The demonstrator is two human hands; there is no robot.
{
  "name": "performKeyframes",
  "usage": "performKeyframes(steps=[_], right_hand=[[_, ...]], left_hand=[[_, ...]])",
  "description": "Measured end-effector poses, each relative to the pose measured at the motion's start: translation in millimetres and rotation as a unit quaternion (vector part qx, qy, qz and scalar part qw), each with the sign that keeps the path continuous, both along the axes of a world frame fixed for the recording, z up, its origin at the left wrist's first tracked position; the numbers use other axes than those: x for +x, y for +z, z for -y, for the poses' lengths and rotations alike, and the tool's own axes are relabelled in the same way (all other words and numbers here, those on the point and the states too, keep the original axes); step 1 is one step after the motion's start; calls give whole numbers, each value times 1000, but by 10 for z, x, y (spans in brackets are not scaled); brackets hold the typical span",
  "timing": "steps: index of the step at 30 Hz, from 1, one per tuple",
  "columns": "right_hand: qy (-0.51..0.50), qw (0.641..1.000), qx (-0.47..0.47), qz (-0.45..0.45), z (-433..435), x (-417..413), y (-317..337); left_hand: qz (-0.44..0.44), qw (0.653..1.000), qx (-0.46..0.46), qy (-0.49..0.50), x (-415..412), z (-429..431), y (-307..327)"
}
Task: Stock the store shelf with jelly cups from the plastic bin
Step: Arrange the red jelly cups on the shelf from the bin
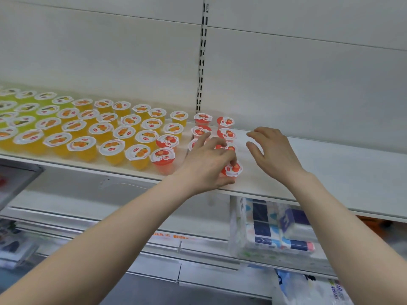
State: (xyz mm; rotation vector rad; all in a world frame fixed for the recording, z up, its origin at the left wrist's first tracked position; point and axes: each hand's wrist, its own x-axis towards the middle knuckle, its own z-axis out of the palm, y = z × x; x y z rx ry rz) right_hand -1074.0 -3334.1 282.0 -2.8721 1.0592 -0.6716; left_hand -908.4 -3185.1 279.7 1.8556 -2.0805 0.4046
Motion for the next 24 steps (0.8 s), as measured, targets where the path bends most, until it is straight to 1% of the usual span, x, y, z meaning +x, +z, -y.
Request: performKeyframes(steps=[3,7,11,15,18,21,24], right_hand=[[0,1000,5,7,6,-22,-31],[6,1000,3,16,6,-5,-17],[13,999,-8,30,-26,72,76],[32,998,-21,46,-106,233,209],[55,997,-40,43,-199,434,305],[92,993,-72,31,-355,716,379],[134,985,-108,22,-557,1054,424]], left_hand=[[10,1000,-6,11,-9,3,-25],[53,998,-12,21,-4,15,-29],[103,994,-41,23,5,-3,3],[74,992,-87,46,106,-83,134],[68,987,-128,66,346,-187,247],[74,982,-143,95,689,-371,368],[89,979,-139,123,1084,-667,447]])
